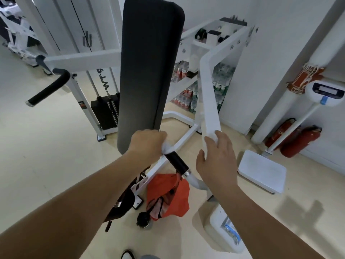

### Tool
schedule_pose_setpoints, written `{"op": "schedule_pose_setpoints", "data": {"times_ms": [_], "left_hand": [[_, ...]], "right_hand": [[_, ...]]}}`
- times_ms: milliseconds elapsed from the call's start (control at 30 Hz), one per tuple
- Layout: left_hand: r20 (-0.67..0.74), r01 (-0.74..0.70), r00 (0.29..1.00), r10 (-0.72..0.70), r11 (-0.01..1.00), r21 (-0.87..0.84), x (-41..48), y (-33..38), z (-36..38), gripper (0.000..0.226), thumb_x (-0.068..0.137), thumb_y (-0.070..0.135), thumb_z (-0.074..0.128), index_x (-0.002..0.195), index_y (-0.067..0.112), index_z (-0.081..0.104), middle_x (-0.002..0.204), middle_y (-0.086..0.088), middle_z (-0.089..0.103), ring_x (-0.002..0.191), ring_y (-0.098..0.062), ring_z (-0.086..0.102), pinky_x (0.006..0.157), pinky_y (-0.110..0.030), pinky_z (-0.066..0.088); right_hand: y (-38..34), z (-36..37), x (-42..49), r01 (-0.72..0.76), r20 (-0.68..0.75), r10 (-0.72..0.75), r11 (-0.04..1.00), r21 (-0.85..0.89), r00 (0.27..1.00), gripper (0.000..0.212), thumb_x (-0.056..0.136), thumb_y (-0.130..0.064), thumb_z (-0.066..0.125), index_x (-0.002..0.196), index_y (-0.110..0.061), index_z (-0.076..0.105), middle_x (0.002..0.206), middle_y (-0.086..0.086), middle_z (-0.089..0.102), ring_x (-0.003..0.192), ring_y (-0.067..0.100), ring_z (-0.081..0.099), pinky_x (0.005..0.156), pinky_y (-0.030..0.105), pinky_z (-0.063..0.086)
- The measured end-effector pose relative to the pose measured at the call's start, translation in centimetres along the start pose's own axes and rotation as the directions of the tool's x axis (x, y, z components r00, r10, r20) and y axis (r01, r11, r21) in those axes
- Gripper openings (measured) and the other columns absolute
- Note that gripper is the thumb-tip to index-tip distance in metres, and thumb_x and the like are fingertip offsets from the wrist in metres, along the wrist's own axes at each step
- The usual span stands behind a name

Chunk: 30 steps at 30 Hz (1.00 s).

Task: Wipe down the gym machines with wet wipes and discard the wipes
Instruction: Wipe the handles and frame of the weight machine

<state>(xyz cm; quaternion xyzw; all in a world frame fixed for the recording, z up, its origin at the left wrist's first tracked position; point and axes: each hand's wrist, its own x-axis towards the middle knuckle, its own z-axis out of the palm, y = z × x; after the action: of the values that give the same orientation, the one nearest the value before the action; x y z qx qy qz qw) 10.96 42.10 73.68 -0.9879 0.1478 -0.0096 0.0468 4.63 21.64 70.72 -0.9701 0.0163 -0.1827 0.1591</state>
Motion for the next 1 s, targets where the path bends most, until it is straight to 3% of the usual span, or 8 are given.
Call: {"op": "schedule_pose_setpoints", "data": {"times_ms": [67,133,200,333,400,567,833,1000], "left_hand": [[0.007,0.203,0.979,-0.203,0.979,-0.027,-0.5,0.9,-0.2,0.026,0.085,0.012,0.064,0.107,0.02,0.055,0.091,0.002,0.054,0.087,-0.023,0.057,0.07,-0.037,0.049],[-0.019,0.193,0.981,-0.192,0.976,0.102,-1.3,3.1,-0.1,0.029,0.085,0.01,0.064,0.11,0.021,0.053,0.102,-0.001,0.055,0.098,-0.026,0.055,0.079,-0.04,0.046],[-0.035,0.002,0.999,0.005,0.98,0.201,-1.9,4.5,-0.1,0.028,0.086,0.013,0.061,0.111,0.022,0.053,0.106,-0.001,0.056,0.104,-0.028,0.052,0.092,-0.044,0.041],[0.025,-0.425,0.9,0.434,0.867,0.261,-1.7,3.0,0.6,0.027,0.09,0.016,0.057,0.115,0.023,0.053,0.105,0.001,0.057,0.103,-0.025,0.053,0.092,-0.04,0.036],[0.059,-0.363,0.931,0.359,0.905,0.221,-0.9,1.4,0.2,0.028,0.091,0.014,0.057,0.117,0.023,0.052,0.109,0.001,0.058,0.103,-0.024,0.055,0.086,-0.038,0.039],[0.12,0.132,0.985,-0.124,0.99,-0.06,0.8,-0.8,-0.3,0.02,0.085,0.014,0.062,0.103,0.021,0.058,0.09,-0.001,0.058,0.079,-0.025,0.06,0.064,-0.036,0.046],[0.138,0.019,0.991,0.001,0.99,-0.143,1.3,-1.9,-0.4,0.016,0.085,0.017,0.061,0.101,0.018,0.061,0.086,0.001,0.054,0.077,-0.023,0.057,0.063,-0.034,0.046],[0.107,0.195,0.981,-0.163,0.806,-0.559,-1.1,-3.8,2.0,0.014,0.092,0.025,0.061,0.093,0.017,0.05,0.083,-0.001,0.059,0.074,-0.021,0.06,0.058,-0.031,0.044]], "right_hand": [[-0.4,0.0,-0.2,0.17,-0.006,-0.17,0.984,-0.056,0.985,0.023,0.087,-0.02,0.067,0.108,-0.013,0.075,0.136,0.014,0.062,0.138,0.035,0.049,0.116,0.052,0.037],[-0.5,0.1,-0.2,0.223,0.035,-0.222,0.974,-0.029,0.974,0.02,0.086,-0.024,0.06,0.085,-0.016,0.079,0.104,0.004,0.075,0.127,0.026,0.058,0.116,0.043,0.036],[-0.3,0.1,0.0,0.2,0.056,-0.199,0.98,-0.013,0.978,0.025,0.084,-0.028,0.056,0.073,-0.019,0.077,0.081,-0.003,0.074,0.121,0.021,0.061,0.112,0.039,0.039],[-0.3,0.1,0.1,0.209,0.102,-0.203,0.976,-0.053,0.974,0.03,0.081,-0.033,0.052,0.069,-0.023,0.077,0.075,-0.007,0.073,0.126,0.017,0.057,0.114,0.034,0.03],[-0.3,-0.3,0.0,0.209,0.183,-0.194,0.976,-0.067,0.964,0.035,0.08,-0.037,0.048,0.072,-0.024,0.08,0.077,-0.008,0.074,0.134,0.016,0.049,0.119,0.031,0.02],[-1.4,-1.3,-0.1,0.215,0.508,-0.131,0.97,-0.111,0.852,0.06,0.082,-0.045,0.025,0.084,-0.028,0.084,0.081,-0.008,0.069,0.155,0.018,0.014,0.127,0.042,-0.01],[-3.1,-1.7,-0.6,0.265,0.583,-0.066,0.927,-0.264,0.81,0.076,0.067,-0.064,0.015,0.087,-0.029,0.079,0.105,-0.013,0.066,0.159,0.024,0.0,0.125,0.055,-0.011],[-3.6,-0.3,-2.2,0.254,0.459,-0.02,0.854,-0.454,0.888,0.082,0.081,-0.07,0.012,0.083,-0.027,0.082,0.092,-0.006,0.074,0.157,0.024,0.017,0.126,0.056,-0.001]]}}
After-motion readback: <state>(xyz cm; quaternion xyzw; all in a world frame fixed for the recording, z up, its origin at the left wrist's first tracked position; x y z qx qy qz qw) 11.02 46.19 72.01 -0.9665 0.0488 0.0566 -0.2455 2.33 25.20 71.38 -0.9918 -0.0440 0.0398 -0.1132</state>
